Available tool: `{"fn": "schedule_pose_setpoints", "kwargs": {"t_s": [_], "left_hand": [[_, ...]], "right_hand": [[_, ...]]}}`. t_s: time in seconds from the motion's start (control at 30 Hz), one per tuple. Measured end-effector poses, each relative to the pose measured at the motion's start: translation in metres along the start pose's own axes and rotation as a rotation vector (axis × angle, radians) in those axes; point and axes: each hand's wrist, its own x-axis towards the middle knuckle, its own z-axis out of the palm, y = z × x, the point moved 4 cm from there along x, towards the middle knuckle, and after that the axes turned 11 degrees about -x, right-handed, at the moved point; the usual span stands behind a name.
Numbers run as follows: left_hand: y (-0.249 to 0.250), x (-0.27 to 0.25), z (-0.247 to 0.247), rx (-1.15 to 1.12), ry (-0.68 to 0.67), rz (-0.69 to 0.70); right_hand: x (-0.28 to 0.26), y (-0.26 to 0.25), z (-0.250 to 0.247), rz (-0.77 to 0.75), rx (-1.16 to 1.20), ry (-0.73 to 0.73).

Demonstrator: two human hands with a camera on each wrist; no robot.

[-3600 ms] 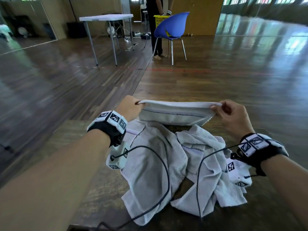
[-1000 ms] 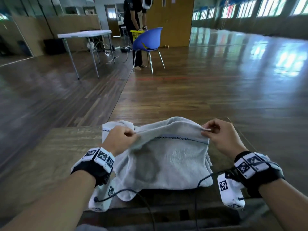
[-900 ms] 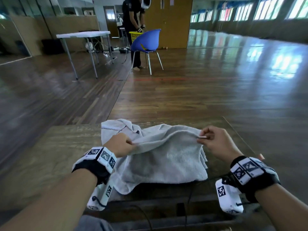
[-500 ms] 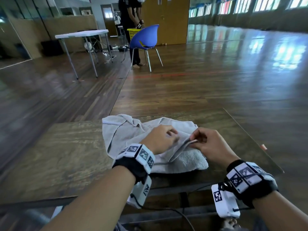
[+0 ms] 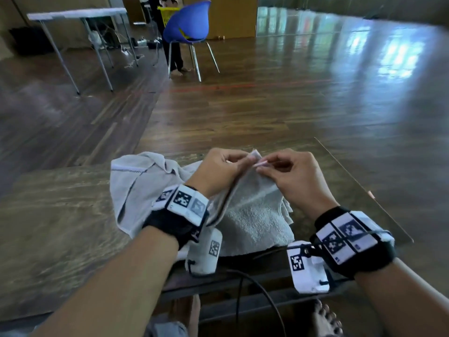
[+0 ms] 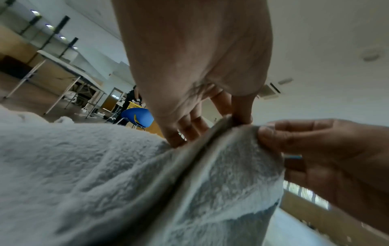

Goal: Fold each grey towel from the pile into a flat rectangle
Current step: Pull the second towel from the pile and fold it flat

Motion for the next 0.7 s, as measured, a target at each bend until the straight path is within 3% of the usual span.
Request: {"fn": "schedule_pose_setpoints", "kwargs": {"t_s": [0.07,0.17,0.3,0.43,0.7], "left_hand": [[-0.006,0.001,-0.001,-0.086,0.047,-0.001],[-0.012,0.002,0.001,-0.008,0.076,0.018],[-0.011,0.005,-0.001,-0.069,0.136,0.017],[-0.007,0.006,0.004,-0.033,0.071,0.0],[-0.005,0.006,0.011,-0.042,0.021,-0.02]], "right_hand": [[0.001,-0.004,0.001,-0.036,0.001,0.007],[0.002,-0.004,-0.001,-0.062,-0.037,-0.007],[0.005,-0.004,-0.005,-0.035,-0.021,0.017],[0.003,0.001,-0.012,-0.018,0.014,0.089],[0.001,0.006,-0.007,-0.038,0.03,0.094]]}}
